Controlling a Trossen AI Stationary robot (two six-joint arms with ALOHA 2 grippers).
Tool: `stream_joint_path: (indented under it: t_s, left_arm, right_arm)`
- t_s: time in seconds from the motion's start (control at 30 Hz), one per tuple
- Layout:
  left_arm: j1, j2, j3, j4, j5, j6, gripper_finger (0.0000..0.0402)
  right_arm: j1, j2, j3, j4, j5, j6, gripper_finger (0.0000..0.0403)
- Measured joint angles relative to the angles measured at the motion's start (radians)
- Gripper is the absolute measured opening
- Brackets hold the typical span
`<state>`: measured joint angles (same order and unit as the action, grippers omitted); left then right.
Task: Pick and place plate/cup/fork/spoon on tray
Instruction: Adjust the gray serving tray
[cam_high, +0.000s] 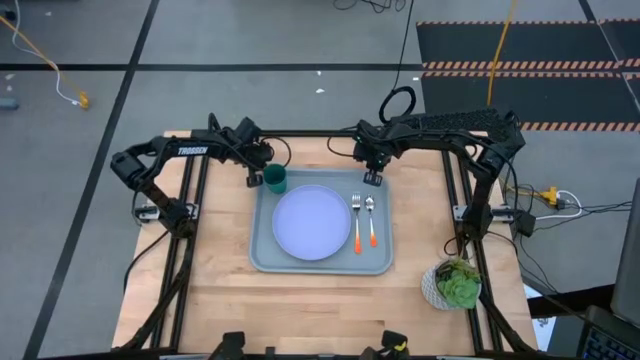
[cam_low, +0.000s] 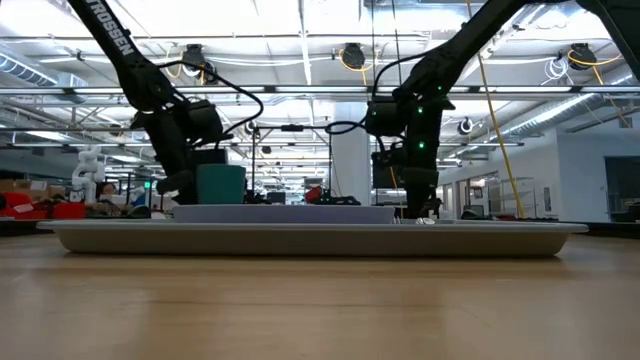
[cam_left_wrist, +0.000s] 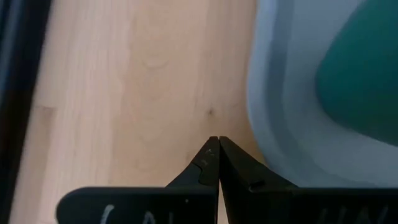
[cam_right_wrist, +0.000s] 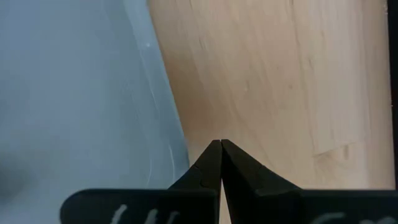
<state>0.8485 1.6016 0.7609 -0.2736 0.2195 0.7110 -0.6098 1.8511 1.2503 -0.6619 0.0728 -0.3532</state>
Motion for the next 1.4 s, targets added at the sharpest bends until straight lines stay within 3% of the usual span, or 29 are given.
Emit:
stream_joint_path:
  t_s: [0.23,1.13,1.4]
  left_arm:
    - [0.0,0.0,0.0,0.077,0.042,-0.051,0.0001]
    - [-0.013,-0.002,0.0,-0.107,0.059,-0.066,0.0002]
    - [-0.007,-0.002,0.0,-0.09,0.028,-0.065,0.0002]
  right_arm:
    - [0.0,0.0,0.0,-0.001,0.0,-0.003,0.0]
    - [0.003,0.0,0.0,-0.033,-0.074,0.002,0.0]
    - [0.002,0.0,0.0,-0.043,-0.021,0.01,0.0]
